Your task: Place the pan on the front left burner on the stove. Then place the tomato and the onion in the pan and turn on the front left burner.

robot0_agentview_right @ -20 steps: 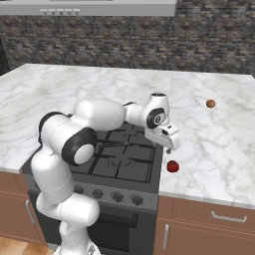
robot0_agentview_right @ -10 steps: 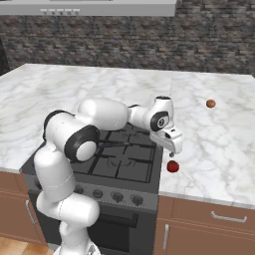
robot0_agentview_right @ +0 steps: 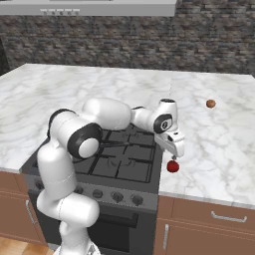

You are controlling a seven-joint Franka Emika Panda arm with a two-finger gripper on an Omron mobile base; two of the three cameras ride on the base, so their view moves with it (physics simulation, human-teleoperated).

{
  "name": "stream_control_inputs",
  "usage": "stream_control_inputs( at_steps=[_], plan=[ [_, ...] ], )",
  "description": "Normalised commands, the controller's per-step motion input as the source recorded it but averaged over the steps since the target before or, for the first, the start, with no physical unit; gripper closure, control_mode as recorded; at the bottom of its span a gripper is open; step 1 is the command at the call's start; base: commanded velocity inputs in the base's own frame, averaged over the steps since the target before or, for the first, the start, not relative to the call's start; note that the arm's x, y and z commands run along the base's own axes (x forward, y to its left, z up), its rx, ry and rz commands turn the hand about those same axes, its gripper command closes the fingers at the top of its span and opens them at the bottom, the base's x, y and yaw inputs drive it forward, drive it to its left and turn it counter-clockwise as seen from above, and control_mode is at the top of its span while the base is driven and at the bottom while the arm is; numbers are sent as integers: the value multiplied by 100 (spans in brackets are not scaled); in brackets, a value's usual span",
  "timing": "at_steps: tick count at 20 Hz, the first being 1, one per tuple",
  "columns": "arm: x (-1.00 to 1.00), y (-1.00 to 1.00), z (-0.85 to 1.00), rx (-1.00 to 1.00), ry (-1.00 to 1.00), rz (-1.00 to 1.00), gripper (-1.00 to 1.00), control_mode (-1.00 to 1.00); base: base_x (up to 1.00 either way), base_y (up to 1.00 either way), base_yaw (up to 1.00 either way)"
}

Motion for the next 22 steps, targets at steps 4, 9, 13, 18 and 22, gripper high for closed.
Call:
stream_control_inputs(
  at_steps=[4,9,13,18,22],
  plan=[
    [0,-2,-12,0,0,-4,-100,-100,0,0,0],
    [0,0,-17,0,0,-3,-100,-100,0,0,0],
    [0,-1,-19,0,0,-3,-100,-100,0,0,0],
    [0,0,-19,0,0,-4,-100,-100,0,0,0],
    [0,-3,-19,0,0,-4,-100,-100,0,0,0]
  ],
)
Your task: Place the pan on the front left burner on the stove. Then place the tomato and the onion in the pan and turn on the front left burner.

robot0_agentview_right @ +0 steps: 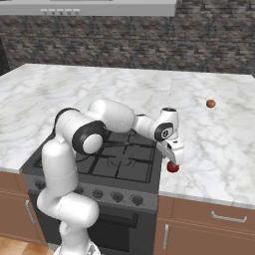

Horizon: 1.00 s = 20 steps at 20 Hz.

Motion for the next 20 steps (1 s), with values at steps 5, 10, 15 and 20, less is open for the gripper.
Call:
stream_control_inputs(
  at_steps=[5,10,15,20],
  plan=[
    [0,-6,-18,0,0,-4,-100,-100,0,0,0],
    [0,-11,-14,0,0,-4,-100,-100,0,0,0],
    [3,-10,-9,0,0,-4,-100,-100,0,0,0],
    [5,-5,-8,0,0,-3,-100,-100,0,0,0]
  ],
)
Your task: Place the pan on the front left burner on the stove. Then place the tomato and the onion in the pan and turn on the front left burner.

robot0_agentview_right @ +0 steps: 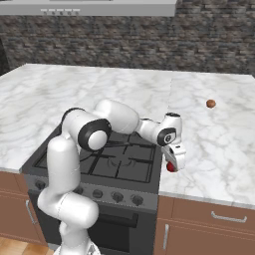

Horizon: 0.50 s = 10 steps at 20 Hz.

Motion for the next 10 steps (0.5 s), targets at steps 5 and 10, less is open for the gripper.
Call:
stream_control_inputs(
  at_steps=[5,10],
  plan=[
    [6,0,-8,0,0,-2,-100,-100,0,0,0],
    [2,0,-14,0,0,-3,-100,-100,0,0,0]
  ],
)
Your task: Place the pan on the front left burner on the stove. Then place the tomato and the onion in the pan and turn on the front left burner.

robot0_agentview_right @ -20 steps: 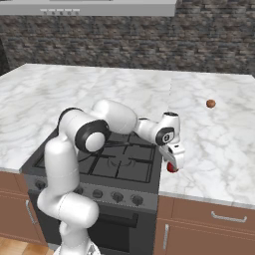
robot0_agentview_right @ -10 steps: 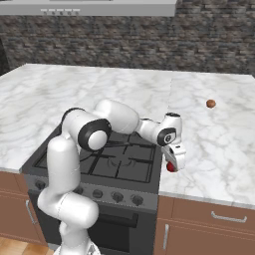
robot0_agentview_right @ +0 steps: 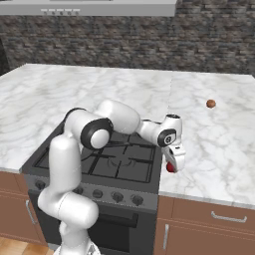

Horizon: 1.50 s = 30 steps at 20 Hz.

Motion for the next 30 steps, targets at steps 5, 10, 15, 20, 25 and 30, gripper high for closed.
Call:
stream_control_inputs(
  at_steps=[5,10,15,20,25,30],
  plan=[
    [0,0,-15,0,0,-4,-100,-100,0,0,0],
    [0,0,-11,0,0,-5,100,-100,0,0,0],
    [0,0,1,0,-2,-5,100,-100,0,0,0],
    [-7,4,33,-1,-8,-3,100,-100,0,0,0],
    [-15,6,55,-2,-7,-2,100,-100,0,0,0],
    [-17,16,55,-2,-7,0,100,-100,0,0,0]
  ],
)
